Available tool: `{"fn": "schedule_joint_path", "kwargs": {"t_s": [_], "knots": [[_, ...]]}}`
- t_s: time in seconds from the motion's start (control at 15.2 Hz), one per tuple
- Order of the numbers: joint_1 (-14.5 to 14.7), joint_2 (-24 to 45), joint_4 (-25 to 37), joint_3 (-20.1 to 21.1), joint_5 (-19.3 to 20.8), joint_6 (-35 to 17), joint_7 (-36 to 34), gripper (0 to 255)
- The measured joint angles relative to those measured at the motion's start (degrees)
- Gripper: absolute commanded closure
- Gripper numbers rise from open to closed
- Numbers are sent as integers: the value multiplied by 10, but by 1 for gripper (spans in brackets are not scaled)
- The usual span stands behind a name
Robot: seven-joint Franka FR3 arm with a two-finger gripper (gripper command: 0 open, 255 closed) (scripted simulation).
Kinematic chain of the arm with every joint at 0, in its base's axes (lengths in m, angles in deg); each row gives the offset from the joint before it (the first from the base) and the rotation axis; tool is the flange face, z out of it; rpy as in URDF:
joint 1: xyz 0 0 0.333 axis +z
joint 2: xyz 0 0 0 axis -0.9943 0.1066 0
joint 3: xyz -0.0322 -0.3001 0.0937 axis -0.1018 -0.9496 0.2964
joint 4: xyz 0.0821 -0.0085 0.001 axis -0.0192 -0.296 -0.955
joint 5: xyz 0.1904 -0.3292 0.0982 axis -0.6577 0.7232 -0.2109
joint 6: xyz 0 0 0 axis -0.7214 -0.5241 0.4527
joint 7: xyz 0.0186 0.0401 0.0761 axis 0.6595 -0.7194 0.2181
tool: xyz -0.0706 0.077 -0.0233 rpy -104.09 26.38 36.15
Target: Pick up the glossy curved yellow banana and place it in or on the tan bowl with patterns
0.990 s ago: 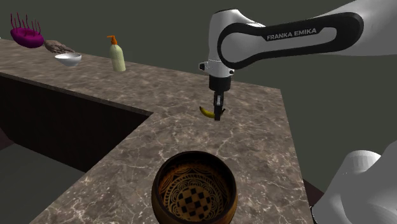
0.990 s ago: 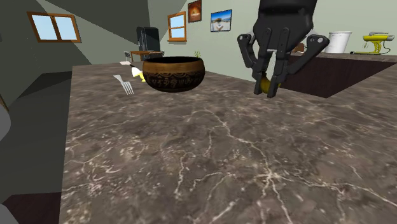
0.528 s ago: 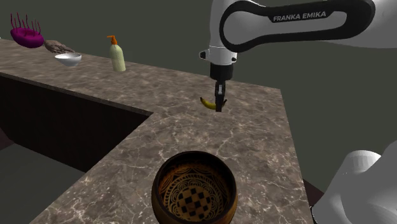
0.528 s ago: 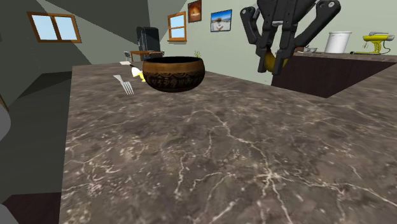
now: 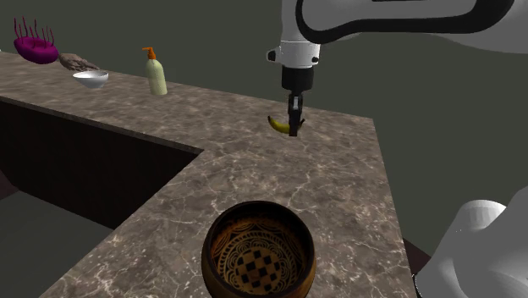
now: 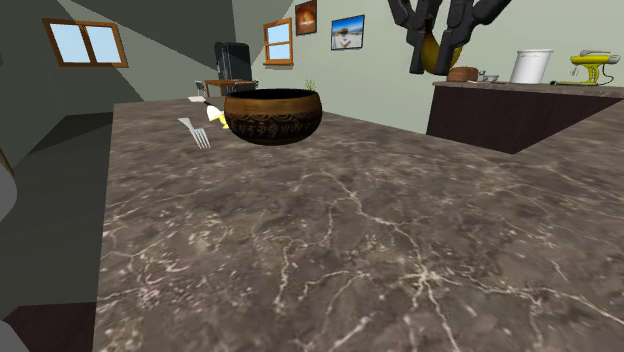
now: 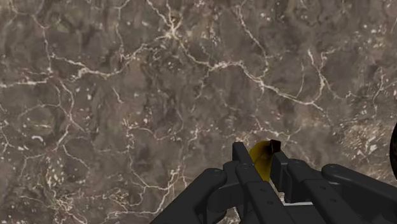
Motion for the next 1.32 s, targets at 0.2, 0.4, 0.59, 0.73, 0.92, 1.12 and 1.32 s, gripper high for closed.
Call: {"fn": "schedule_joint_path", "kwargs": {"t_s": [0.2, 0.4, 0.59, 0.73, 0.92, 1.12, 1.32], "knots": [[0, 5, 28, 0, 0, 23, -1, 255], [2, 5, 43, 4, -1, 38, -7, 255], [16, -16, 22, 23, -10, 38, -39, 255], [26, -34, 5, 37, -18, 38, -61, 255], [43, -43, -4, 67, -31, 36, -106, 255], [57, -62, -22, 89, -45, 35, -140, 255], [73, -71, -25, 116, -58, 37, -181, 255]]}}
